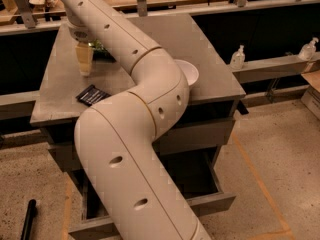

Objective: Place green can into middle drawer

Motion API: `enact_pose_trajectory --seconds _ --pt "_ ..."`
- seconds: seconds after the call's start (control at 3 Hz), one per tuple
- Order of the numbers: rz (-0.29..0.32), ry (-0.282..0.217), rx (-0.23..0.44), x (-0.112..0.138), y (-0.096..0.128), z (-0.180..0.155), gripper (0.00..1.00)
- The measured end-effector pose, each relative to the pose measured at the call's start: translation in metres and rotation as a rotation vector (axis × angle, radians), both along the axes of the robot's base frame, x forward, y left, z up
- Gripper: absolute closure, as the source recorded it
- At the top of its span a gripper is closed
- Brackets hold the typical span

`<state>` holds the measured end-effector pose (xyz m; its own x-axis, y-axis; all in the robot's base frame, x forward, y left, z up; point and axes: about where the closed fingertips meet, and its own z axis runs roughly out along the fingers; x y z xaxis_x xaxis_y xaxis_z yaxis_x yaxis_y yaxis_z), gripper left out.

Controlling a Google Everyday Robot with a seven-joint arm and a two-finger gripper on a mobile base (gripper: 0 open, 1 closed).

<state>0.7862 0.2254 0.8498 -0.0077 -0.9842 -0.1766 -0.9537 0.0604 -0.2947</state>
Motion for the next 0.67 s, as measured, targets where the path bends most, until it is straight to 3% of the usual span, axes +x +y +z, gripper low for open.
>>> enact_pose_trajectory --seconds 0.67 --pt "0.058 0.003 0.105 -0.009 0.015 0.027 0.62"
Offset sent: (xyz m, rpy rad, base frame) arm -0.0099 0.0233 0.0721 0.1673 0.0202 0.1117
